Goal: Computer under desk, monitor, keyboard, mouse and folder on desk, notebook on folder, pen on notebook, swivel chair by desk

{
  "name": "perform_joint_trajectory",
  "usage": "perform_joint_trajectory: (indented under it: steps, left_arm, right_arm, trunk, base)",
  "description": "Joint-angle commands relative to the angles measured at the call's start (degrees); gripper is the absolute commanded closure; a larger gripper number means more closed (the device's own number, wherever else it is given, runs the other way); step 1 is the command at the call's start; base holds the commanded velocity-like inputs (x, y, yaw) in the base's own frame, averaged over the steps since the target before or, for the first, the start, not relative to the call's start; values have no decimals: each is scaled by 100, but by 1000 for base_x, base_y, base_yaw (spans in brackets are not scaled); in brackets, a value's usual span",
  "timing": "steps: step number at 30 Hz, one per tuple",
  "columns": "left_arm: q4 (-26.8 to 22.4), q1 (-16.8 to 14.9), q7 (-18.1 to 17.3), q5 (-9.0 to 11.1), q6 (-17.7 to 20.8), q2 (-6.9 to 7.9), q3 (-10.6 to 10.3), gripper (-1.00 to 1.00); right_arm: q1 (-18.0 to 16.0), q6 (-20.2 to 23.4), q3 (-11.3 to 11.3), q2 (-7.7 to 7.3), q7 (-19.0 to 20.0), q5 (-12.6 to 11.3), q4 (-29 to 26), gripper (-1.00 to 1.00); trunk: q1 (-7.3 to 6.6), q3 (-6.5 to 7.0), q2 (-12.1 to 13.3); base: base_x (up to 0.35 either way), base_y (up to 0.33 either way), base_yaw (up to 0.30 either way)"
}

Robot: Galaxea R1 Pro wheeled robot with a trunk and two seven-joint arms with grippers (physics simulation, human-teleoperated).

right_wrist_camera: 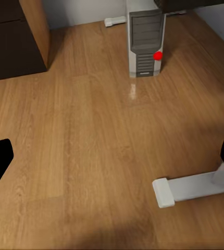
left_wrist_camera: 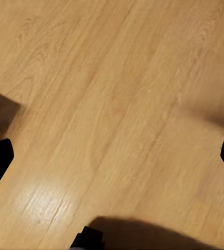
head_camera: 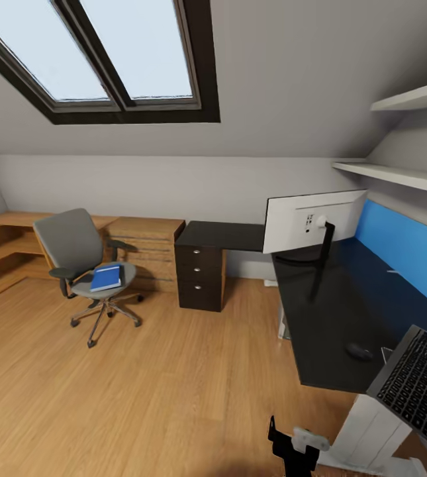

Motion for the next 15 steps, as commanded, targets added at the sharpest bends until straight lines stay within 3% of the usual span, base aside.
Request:
perform_joint_trajectory:
  steps: [1,4,7,15]
  left_arm:
    - [61,-1,8,27,-9,7,-20,-100]
    - [93,1,11,19,-9,8,-59,-100]
    - [128,2,16,0,-15,9,-232,-100]
    - [135,0,16,-2,-17,10,-278,-100]
  right_arm:
    - [-8,-28,-39,-7,17,-3,11,-100]
    - [-8,-28,-39,-8,17,-3,10,-100]
    - [-8,-28,-39,-9,17,-3,11,-100]
    - [-8,-28,-39,-9,17,-3,12,-100]
  trunk:
    - [0,-7,-5]
    - [0,-7,-5]
    - [0,-7,-5]
    - [0,-8,-5]
  base:
    - [-34,-90,-287]
    - [-60,-158,-287]
    - [-116,-255,-287]
    - [-264,-159,-287]
